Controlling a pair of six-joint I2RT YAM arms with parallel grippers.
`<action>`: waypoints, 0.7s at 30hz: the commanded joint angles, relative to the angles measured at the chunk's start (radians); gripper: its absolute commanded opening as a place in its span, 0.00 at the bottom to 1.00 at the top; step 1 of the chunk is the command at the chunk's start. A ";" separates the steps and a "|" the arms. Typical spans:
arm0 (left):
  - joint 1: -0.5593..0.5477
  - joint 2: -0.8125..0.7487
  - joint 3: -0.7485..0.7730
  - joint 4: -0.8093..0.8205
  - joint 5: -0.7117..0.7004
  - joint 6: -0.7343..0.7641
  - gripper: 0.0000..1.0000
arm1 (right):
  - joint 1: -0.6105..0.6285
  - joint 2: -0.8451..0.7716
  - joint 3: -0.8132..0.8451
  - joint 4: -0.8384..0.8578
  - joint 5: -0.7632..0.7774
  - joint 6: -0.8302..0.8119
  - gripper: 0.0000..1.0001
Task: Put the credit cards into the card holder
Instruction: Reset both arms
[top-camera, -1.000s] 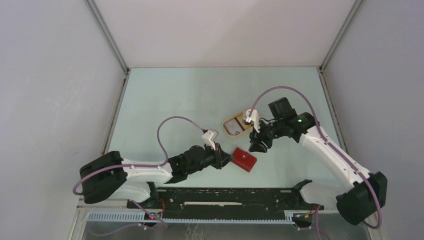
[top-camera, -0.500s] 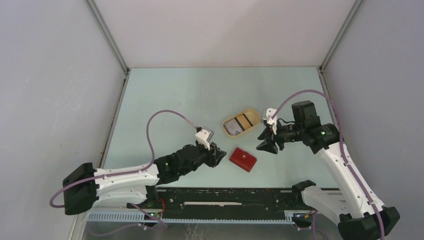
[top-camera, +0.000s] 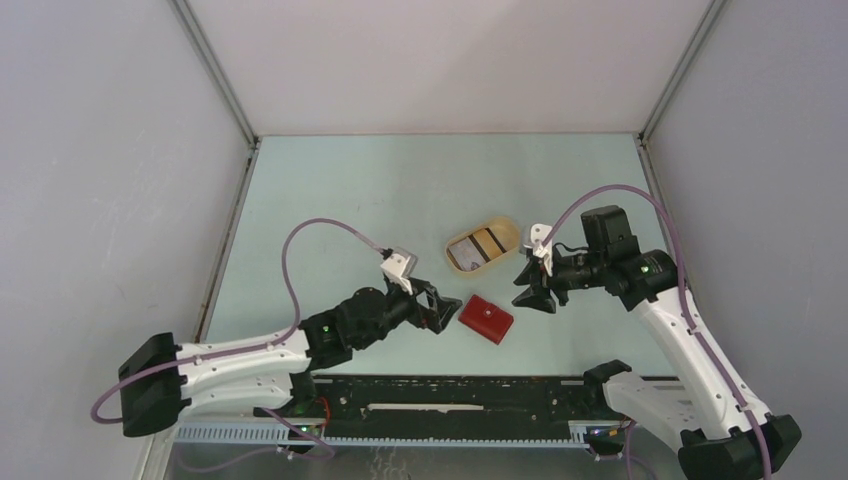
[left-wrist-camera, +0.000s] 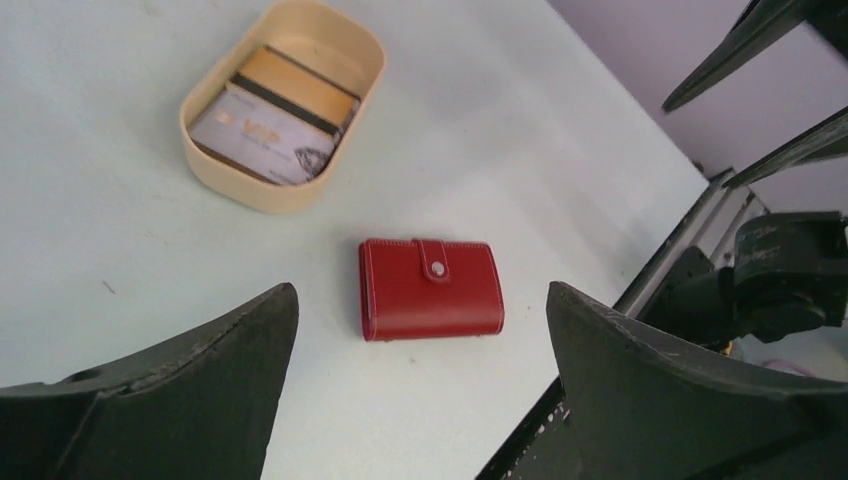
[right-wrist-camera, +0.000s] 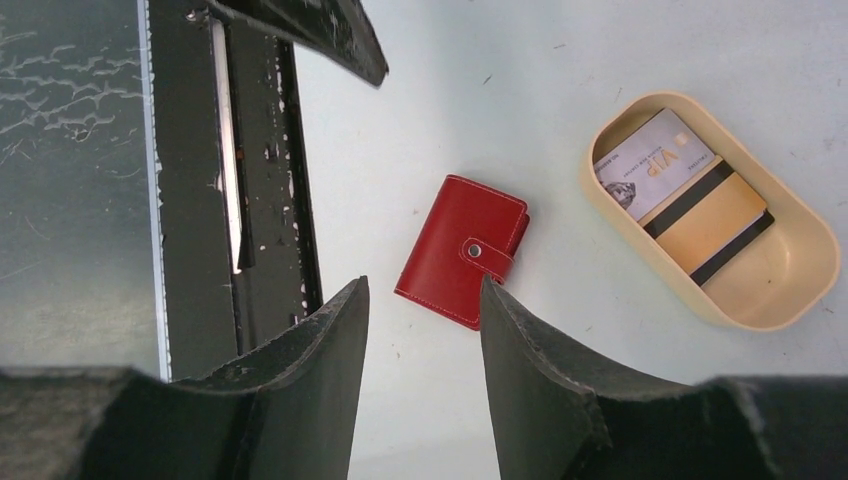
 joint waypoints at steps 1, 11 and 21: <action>0.005 0.101 0.018 0.031 0.080 -0.042 0.97 | -0.014 -0.026 0.001 0.020 0.015 0.017 0.54; 0.007 0.459 0.239 -0.152 0.026 -0.096 0.84 | -0.053 -0.027 -0.002 0.030 0.022 0.039 0.55; 0.117 0.650 0.325 -0.074 0.234 -0.121 0.62 | -0.054 -0.006 -0.002 0.026 0.024 0.037 0.55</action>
